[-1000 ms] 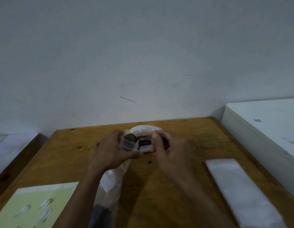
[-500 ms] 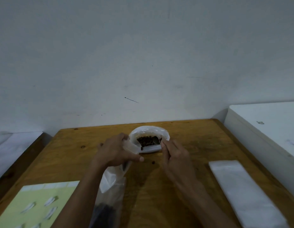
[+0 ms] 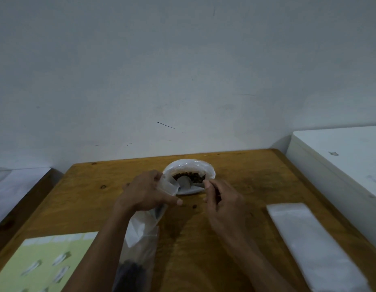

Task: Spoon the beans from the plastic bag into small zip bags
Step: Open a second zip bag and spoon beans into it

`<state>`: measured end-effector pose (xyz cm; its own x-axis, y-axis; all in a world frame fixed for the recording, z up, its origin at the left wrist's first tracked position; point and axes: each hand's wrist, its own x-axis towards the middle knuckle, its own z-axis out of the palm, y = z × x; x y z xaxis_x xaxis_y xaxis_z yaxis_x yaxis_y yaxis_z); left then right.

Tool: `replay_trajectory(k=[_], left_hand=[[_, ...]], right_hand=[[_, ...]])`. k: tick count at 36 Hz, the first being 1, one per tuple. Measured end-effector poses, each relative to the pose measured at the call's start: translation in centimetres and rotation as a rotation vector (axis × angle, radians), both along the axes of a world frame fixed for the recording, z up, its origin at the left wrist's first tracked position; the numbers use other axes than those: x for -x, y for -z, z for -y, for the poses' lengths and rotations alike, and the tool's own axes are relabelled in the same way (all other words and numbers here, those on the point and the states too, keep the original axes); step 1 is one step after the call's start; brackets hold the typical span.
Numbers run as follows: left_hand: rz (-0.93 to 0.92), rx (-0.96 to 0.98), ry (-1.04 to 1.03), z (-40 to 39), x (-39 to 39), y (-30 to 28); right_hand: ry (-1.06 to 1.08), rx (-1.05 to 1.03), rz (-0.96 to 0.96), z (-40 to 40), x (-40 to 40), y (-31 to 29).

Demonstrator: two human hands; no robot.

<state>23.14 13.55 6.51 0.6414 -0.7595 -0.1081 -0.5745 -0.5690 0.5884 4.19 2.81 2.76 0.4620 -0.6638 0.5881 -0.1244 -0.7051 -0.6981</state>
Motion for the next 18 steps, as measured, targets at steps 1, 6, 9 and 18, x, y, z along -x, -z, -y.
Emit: replay_trajectory(k=[1, 6, 9, 18], left_hand=[[0.006, -0.006, -0.002, 0.0, 0.0, 0.0], [0.014, -0.025, 0.012, 0.0, 0.0, 0.0], [0.0, -0.044, 0.011, 0.2, 0.2, 0.0], [-0.002, -0.043, 0.022, 0.3, 0.4, 0.2]], right_hand=[[0.012, 0.023, 0.003, 0.2, -0.1, 0.0], [0.034, 0.176, -0.049, 1.2, -0.1, 0.1], [0.037, 0.199, -0.132, 1.5, -0.5, 0.7], [0.15, -0.683, 0.057, 0.7, -1.9, 0.2]])
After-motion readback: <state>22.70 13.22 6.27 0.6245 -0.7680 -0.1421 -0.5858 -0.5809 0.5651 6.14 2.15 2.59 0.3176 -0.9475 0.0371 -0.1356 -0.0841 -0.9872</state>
